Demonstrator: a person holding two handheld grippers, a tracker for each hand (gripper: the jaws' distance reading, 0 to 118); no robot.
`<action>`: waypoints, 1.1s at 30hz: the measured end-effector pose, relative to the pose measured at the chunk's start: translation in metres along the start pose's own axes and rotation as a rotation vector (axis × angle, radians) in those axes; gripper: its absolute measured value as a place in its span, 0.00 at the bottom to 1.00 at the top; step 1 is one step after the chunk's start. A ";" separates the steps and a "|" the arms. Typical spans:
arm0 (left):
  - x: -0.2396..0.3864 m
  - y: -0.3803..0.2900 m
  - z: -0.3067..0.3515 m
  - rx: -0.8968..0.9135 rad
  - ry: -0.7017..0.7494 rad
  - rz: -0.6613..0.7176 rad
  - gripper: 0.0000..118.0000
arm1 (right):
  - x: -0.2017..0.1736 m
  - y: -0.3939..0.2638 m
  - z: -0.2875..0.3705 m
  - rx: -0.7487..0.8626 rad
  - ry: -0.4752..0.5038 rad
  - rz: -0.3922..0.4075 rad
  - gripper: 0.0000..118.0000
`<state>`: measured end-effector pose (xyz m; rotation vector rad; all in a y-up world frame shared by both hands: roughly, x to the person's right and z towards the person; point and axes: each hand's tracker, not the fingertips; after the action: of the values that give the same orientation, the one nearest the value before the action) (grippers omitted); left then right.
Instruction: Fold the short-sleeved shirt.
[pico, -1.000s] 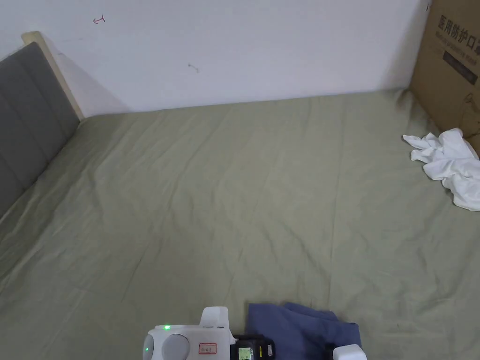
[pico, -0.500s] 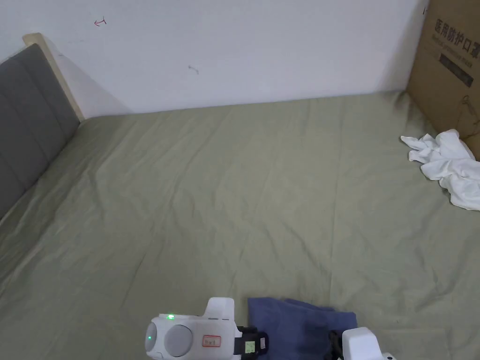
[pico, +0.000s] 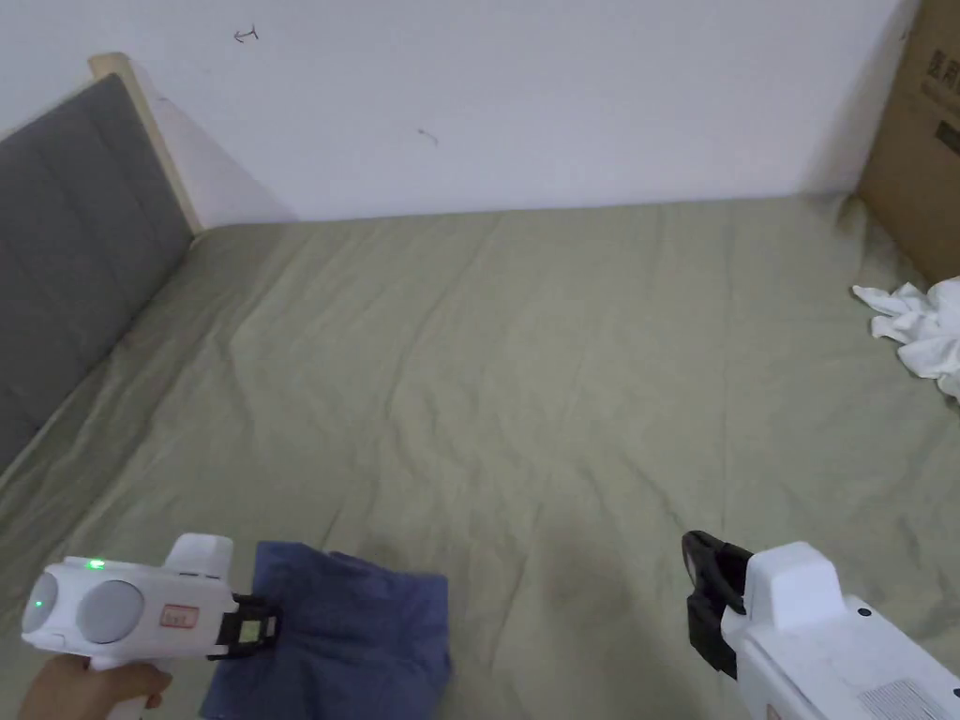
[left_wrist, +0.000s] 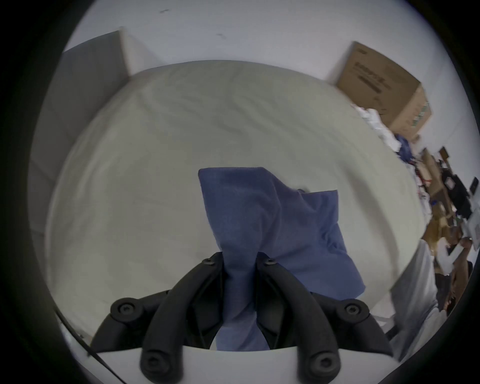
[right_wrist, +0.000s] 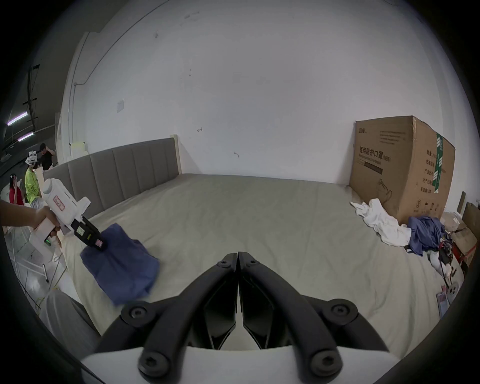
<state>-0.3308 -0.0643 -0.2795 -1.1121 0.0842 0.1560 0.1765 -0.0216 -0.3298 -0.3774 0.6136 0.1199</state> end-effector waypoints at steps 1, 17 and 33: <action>-0.017 0.002 0.003 -0.014 0.030 0.008 0.16 | -0.002 0.002 -0.003 0.003 0.003 -0.001 0.00; -0.116 -0.003 0.015 -0.094 0.338 0.183 0.80 | -0.006 0.021 -0.038 0.002 0.018 -0.071 0.00; 0.112 0.029 0.202 0.935 0.391 0.074 0.81 | 0.053 0.123 0.066 0.241 -0.210 -0.038 0.00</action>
<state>-0.2271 0.1389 -0.2319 -0.1909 0.4953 -0.0446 0.2280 0.1172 -0.3490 -0.1405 0.4072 0.0480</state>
